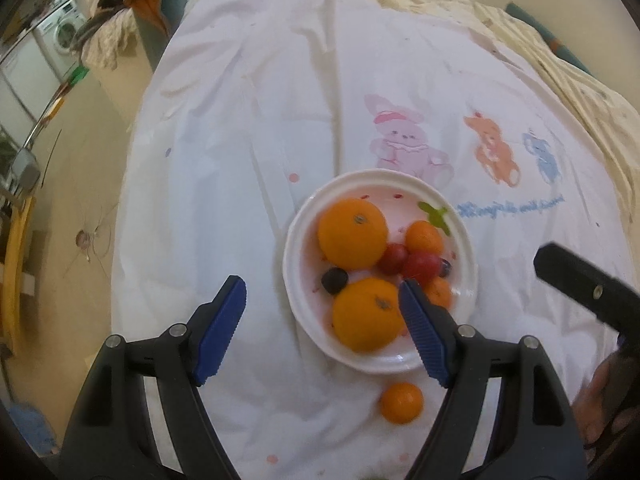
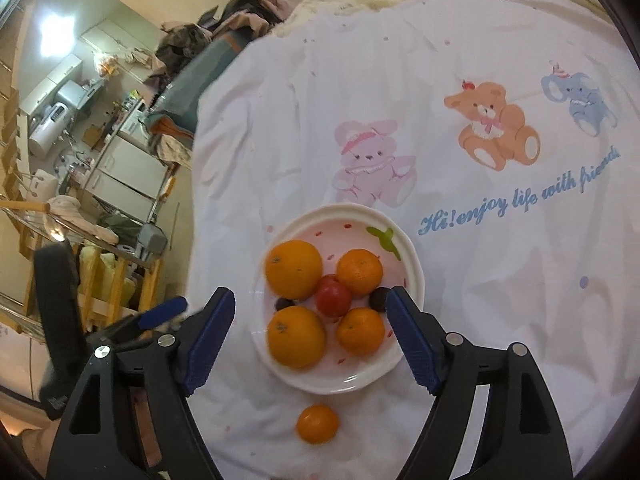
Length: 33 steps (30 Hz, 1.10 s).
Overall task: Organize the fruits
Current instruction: 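Move the left tool to the small green fruit and grasp it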
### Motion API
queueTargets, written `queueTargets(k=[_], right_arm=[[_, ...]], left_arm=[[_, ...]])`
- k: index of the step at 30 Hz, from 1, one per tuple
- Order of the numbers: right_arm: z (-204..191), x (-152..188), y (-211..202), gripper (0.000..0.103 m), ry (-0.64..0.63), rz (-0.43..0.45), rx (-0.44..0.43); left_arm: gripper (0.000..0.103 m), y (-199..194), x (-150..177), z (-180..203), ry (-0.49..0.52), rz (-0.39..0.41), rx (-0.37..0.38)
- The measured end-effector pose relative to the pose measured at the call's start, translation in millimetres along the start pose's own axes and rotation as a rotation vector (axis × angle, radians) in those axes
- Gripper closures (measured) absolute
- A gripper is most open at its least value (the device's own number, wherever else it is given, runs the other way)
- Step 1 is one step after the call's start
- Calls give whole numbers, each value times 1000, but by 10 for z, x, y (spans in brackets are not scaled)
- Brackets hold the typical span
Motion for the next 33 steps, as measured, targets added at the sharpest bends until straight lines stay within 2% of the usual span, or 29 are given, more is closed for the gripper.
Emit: queueTargets(k=[5,14,22,25,30,33], right_arm=[[-91,106,-266,22,-30,26,14],[-12,482,-519,22,-13,26,42],[138,776,-483,22,32,11,52],[197,830,-412,22,41,3,89],[241,811,-344,22,43,8,125],[276,805,-318,22,62,7,131]], left_arm=[[27,-301,108,51,17,45,14],[27,-528,496,93,35,42,31],[27,-452,816,145,45,11,84],[27,-414,852,119,52,32,61],[27,-359,849,-15,0,22,64],[27,-292,903,-17,8,-1,49]])
Point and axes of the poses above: each gripper's, at about its wrist camera, not at the fingertips, and y roughly the way its jaws point, z to its right, x to its underside, the point moved 1 cm from there along y, roughly the way its jaws point, and after that the axes turned 9 degrees about x, right-handed, at the moved point
